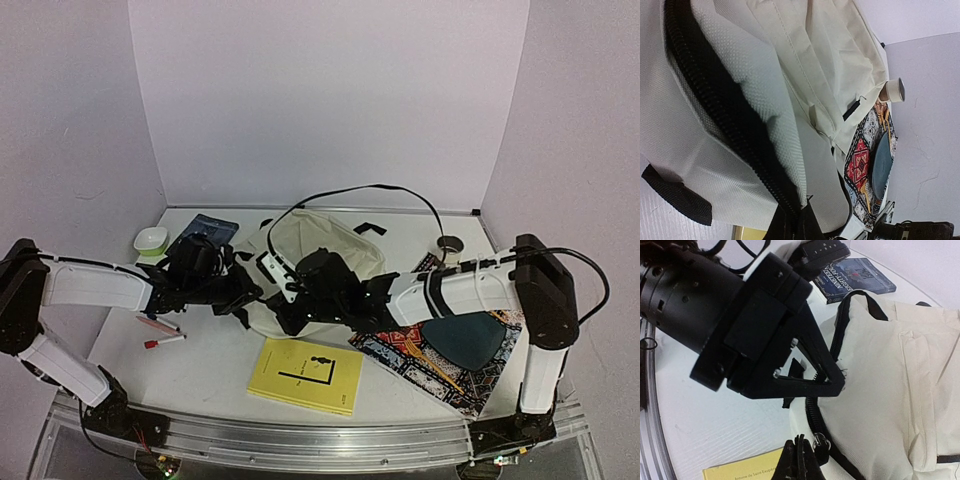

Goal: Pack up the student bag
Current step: Unzip the largest pocket of the student bag.

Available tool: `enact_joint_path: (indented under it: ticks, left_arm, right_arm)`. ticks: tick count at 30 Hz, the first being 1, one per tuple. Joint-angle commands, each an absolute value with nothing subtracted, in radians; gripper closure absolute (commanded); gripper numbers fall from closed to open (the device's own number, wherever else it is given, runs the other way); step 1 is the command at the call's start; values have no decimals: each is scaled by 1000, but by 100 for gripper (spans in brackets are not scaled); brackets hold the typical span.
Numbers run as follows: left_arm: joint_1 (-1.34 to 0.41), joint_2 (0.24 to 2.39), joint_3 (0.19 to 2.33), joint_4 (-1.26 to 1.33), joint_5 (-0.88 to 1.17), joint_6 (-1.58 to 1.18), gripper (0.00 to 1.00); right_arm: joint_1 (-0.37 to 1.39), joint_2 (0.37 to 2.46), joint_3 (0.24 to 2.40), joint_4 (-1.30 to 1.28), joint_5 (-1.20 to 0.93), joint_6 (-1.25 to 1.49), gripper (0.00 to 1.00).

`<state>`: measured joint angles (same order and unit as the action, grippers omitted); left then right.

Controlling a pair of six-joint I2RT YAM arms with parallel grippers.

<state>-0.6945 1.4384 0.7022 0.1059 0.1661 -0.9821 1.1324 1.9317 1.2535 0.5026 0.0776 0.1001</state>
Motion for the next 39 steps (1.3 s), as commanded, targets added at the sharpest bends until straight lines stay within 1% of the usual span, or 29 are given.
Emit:
enact_joint_path:
  ticks: [1,12,22,29,39]
  left_arm:
    - [-698,1385,678,141,181,-971,100]
    - [-698,1339,655,73,173,-910,100]
    - [-696,1272,700,-87,69,-830,100]
    - [-692,1228,726,-141,35,-801,100]
    - [-669,1110,736,-200,11,-796,100]
  right_arm:
    - [1115,1838,1214,520,137,88,100]
    - [1022,1741,1076,510,192,121,100]
    - [953,1654,923,506,244,131,100]
    - [924,1656,889,505,262,138,100]
    - [868,1682,877,507,286,136,100]
